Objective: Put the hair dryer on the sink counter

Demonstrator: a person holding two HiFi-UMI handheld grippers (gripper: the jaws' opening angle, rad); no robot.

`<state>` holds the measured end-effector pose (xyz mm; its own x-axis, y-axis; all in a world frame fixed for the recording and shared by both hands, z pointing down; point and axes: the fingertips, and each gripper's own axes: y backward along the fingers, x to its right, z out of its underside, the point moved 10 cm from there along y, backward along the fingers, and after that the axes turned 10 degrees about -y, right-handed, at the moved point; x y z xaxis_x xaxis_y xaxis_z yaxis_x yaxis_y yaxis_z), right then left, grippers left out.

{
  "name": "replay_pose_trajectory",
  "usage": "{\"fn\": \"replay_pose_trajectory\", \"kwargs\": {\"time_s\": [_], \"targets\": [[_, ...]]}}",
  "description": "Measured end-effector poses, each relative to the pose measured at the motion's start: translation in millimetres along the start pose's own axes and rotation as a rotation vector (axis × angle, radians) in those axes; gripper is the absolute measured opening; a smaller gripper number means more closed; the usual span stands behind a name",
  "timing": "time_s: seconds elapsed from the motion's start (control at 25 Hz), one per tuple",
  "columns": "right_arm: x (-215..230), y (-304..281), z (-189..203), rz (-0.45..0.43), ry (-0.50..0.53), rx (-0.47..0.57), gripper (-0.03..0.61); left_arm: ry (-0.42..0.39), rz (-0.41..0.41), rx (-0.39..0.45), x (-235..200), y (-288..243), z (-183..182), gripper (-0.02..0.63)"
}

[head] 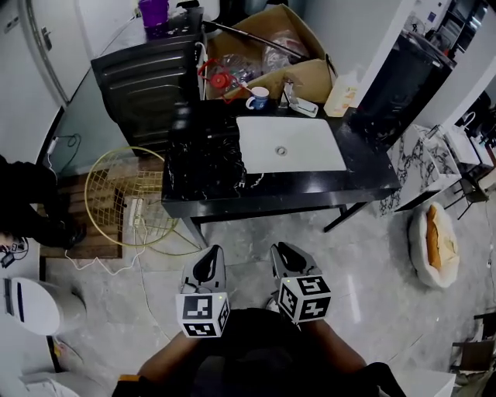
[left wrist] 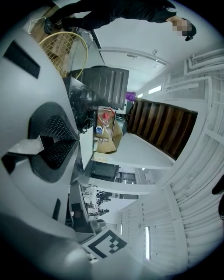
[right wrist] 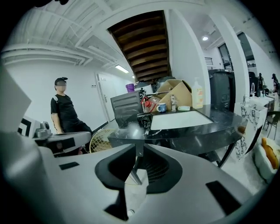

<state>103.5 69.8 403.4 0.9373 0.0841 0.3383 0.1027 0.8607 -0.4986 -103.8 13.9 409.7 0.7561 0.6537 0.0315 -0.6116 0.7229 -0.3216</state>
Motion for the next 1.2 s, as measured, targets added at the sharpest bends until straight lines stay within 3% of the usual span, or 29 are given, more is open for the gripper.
{"fn": "replay_pose_trajectory", "kwargs": {"time_s": [0.52,1.2], "targets": [[54.1,27.0,-5.7,-0.032,-0.033,0.033,0.017,-0.053,0.015,-0.024,58.9,-17.4,-13.5,0.006],[59.7,35.0,-4.6,-0.044,-0.037,0.034,0.015,-0.063,0.021,-0.010,68.9,-16.1,-17.0,0.006]]}}
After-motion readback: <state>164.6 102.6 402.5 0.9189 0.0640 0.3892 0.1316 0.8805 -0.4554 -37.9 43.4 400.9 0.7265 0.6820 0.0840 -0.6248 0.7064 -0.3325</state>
